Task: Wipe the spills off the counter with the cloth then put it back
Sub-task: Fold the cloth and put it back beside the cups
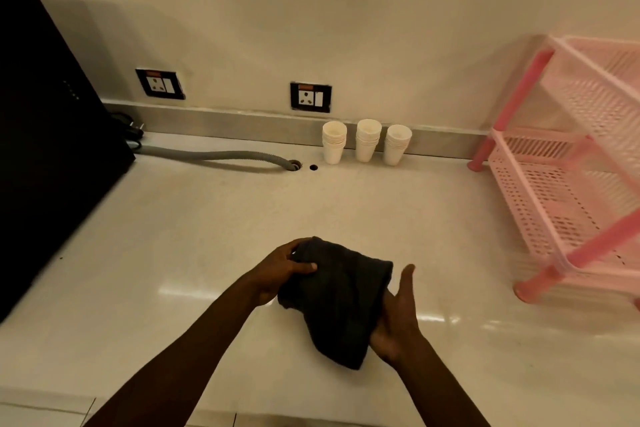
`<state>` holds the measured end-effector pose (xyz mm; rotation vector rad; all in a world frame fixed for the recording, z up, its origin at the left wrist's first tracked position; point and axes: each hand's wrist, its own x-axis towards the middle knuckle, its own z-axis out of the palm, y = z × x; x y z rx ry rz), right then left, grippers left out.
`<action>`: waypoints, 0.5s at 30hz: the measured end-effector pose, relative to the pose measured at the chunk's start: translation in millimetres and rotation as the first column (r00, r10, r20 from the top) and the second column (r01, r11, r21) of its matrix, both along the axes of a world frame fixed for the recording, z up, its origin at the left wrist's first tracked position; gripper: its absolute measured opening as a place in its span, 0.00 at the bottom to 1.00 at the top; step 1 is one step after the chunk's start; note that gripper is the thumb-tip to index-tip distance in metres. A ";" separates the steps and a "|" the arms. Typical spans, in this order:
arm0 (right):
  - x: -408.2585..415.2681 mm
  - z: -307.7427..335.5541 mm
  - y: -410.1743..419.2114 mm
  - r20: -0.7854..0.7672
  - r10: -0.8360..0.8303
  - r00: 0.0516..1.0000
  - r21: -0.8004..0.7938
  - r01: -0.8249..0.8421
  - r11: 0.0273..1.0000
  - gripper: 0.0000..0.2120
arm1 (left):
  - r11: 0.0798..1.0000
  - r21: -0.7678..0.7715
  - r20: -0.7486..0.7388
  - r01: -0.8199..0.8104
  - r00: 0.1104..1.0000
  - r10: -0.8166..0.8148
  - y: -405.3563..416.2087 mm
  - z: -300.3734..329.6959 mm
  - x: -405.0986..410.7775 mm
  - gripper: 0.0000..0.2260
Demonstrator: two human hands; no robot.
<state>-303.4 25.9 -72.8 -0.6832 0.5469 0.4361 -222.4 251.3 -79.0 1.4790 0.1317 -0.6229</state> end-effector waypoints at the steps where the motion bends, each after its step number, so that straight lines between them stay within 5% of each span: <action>1: -1.7 -0.6 -6.5 0.013 -0.028 1.000 -0.017 0.029 0.999 0.42 | 1.000 -0.005 0.000 -0.004 1.000 0.004 -4.0 1.2 0.2 0.26; 3: -1.2 0.5 -15.4 0.035 -0.005 0.999 -0.227 0.013 0.974 0.32 | 1.000 0.000 0.021 0.013 1.000 -0.013 -12.4 4.4 -0.6 0.26; 6: 2.8 4.4 -25.6 0.022 0.039 0.999 -0.600 -0.018 0.800 0.21 | 0.992 0.115 0.107 0.044 0.993 -0.056 -31.2 12.7 -3.8 0.28; 10: 15.1 18.7 -29.3 0.060 -0.004 0.998 -0.721 0.046 0.692 0.20 | 0.932 0.362 0.298 -0.029 0.951 -0.086 -64.7 30.2 -12.1 0.33; 15: 25.5 33.5 -14.5 0.202 0.002 0.979 -0.739 0.151 0.657 0.21 | 0.835 0.527 0.624 -0.159 0.740 -0.253 -118.2 60.6 -33.6 0.33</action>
